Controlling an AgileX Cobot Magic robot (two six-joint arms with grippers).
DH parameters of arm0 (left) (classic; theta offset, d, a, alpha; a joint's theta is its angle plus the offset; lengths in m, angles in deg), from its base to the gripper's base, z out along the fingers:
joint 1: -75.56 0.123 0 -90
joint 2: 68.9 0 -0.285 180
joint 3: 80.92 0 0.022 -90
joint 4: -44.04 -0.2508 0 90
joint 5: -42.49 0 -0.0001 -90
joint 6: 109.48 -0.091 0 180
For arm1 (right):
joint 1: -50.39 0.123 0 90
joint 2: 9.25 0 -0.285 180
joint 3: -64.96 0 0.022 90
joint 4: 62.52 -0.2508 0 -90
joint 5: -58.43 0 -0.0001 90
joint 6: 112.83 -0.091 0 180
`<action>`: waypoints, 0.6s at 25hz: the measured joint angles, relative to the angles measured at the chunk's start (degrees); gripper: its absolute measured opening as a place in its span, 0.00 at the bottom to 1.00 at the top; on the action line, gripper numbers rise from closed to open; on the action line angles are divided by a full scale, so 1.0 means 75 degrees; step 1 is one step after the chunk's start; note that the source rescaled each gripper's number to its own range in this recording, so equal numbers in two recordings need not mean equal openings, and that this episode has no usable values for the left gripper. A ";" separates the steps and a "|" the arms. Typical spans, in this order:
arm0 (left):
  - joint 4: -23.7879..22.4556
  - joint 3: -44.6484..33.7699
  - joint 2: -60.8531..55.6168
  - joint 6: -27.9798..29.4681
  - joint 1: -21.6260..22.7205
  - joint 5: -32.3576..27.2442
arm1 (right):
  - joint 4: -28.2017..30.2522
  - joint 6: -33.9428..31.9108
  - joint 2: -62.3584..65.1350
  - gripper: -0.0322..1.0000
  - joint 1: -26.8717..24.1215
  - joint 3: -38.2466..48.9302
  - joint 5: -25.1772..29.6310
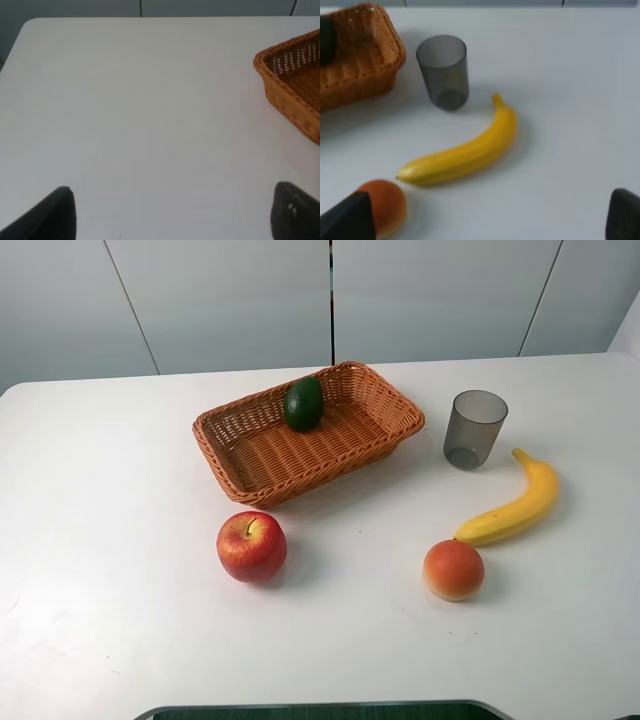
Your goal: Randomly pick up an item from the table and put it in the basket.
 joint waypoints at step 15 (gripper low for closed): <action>0.0000 0.0000 0.0000 0.0000 0.0000 0.0000 | -0.0119 0.0097 0.0109 0.99 0.0000 0.0038 -0.0140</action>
